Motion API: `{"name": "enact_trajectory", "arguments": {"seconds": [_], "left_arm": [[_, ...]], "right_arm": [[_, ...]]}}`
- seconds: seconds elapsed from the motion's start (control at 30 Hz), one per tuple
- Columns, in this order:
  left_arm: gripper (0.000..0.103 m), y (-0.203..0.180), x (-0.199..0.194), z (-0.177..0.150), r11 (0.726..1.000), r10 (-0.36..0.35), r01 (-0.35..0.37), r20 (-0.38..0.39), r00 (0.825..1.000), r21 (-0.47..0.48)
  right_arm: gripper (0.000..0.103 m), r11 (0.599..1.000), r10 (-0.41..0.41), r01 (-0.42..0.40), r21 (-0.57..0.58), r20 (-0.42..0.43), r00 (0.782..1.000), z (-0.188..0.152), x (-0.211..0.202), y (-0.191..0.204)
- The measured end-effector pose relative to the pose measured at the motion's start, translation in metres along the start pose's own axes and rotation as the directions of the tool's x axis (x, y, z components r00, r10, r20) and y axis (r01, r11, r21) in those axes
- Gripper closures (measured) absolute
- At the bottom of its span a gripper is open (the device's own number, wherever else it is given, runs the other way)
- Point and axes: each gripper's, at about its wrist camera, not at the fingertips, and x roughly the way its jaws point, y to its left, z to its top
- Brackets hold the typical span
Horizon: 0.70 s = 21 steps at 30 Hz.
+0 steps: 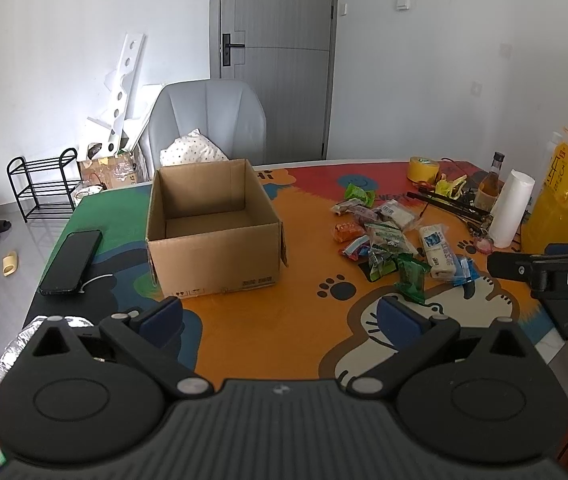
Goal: Organize snacks
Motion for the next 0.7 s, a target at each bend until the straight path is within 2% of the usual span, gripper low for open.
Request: {"name": "enact_trajectory", "arguments": {"seconds": [0.7], "left_arm": [[0.000,-0.0005,-0.0013,-0.0027,1.000,0.000,0.000,0.002,1.000,0.002]], "right_arm": [[0.000,1.000,0.003,-0.003,-0.002,-0.002,1.000,-0.0014,0.0009,0.0028]]}}
